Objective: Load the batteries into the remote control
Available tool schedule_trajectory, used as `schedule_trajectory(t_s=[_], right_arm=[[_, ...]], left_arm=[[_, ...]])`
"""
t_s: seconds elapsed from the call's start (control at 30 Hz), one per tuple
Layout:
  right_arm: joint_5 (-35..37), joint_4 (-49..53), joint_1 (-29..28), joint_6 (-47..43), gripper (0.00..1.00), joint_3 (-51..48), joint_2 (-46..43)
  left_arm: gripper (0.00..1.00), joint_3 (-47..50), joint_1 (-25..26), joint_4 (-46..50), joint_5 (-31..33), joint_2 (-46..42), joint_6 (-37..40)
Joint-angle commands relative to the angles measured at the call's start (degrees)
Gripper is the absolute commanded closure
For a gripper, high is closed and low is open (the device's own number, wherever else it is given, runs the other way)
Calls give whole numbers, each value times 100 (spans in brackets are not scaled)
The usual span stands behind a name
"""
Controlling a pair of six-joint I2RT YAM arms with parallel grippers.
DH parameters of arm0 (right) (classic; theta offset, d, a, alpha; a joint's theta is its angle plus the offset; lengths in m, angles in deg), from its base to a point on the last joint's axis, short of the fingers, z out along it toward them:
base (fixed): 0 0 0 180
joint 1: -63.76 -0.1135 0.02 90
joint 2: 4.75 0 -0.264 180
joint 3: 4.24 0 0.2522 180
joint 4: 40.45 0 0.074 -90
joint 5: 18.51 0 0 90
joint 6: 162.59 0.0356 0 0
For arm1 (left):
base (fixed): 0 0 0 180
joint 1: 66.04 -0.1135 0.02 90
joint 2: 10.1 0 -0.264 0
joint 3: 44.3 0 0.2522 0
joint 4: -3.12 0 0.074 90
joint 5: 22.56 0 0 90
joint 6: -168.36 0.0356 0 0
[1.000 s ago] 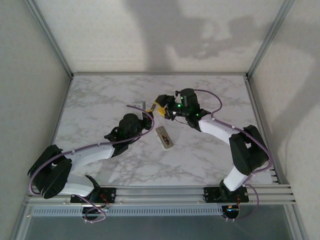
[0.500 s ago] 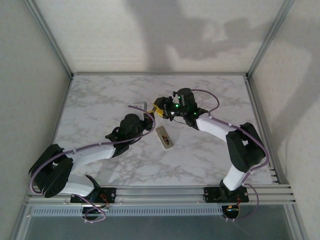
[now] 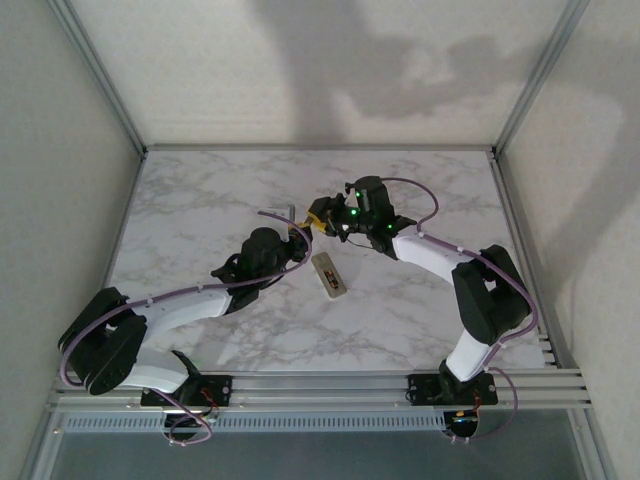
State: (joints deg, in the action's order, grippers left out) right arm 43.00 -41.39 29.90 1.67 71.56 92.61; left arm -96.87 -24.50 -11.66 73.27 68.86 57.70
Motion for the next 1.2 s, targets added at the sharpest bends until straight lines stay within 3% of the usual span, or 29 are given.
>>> schedule_trajectory(t_s=[0.0,0.1,0.17,0.27,0.4,0.8,1.17], right_arm=[[38,92,-15,-246,73,150,-14],[29,73,20,-420,72,150,-8],[-6,46,65,-581,72,175,17],[-242,-191,143,-844,71,226,113],[-653,-596,236,-1171,72,355,300],[-1407,-1880,311,-1766,72,680,469],[-1784,-3631,320,-882,72,1002,927]], left_arm=[[63,-164,38,88,50,61,-45],[59,-185,-4,195,8,-39,-197],[47,-208,-117,321,-128,-160,-452],[35,-176,-446,449,-614,-383,-869],[28,-146,-969,463,-1584,-560,-1396],[27,20,-1792,-481,-3303,-628,-2931],[37,81,-1989,-1252,-3771,-828,-3601]])
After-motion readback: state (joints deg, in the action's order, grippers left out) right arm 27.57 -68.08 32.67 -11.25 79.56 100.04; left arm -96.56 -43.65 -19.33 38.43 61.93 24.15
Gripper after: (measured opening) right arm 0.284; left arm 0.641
